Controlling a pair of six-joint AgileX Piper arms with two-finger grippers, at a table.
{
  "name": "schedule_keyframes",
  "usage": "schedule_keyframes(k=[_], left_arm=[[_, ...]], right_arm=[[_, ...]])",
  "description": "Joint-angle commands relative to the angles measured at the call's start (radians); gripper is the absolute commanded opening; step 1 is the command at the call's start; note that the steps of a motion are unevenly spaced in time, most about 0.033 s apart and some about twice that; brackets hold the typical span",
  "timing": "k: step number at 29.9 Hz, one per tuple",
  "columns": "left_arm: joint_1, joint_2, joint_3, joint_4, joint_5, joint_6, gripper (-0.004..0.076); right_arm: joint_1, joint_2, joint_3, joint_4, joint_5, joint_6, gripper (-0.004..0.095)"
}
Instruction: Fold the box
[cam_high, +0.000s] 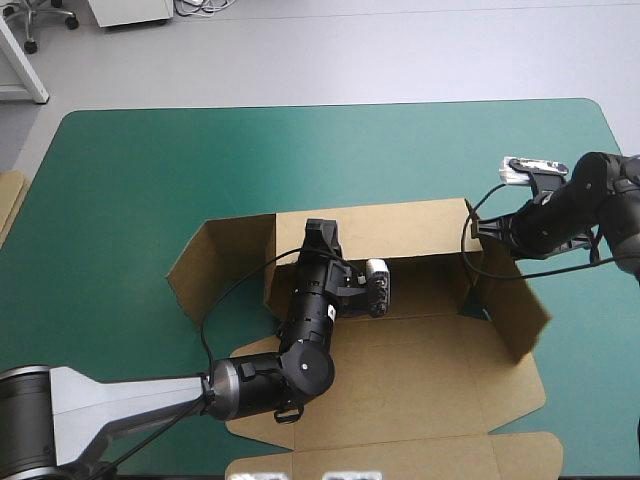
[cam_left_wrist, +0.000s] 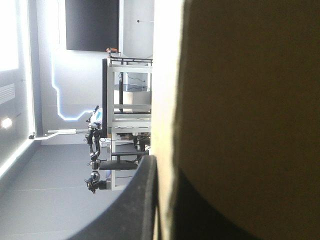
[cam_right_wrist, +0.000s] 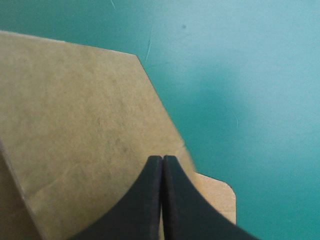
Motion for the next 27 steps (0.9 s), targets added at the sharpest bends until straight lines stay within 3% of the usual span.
schedule_keyframes(k=[1,10,18,22,27], left_arm=[[-0.001,-0.038,-0.020,0.034,0.008,-0.017,-0.0010],[-0.001,-0.038,-0.020,0.034,0.008,-0.017,-0.0010],[-0.001,-0.038,-0.020,0.034,0.008,-0.017,-0.0010],[-0.001,-0.038,-0.020,0.036,0.008,-0.017,-0.0010],[-0.001,-0.038,-0.020,0.040,0.010,-0.017,-0.0010]], right_arm=[[0.000,-0.091,0.016,0.026,0.034,-0.003,-0.0018],[0.000,-0.197,0.080,0.026,0.034,-0.014,-0.0019],[0.000,-0.220,0.125,0.024,0.003,-0.187,-0.0004],[0.000,-0.254,0.159,0.010,-0.038,-0.260,0.0159],[0.000,-0.279,0.198,0.001,-0.095,-0.327,0.0463]])
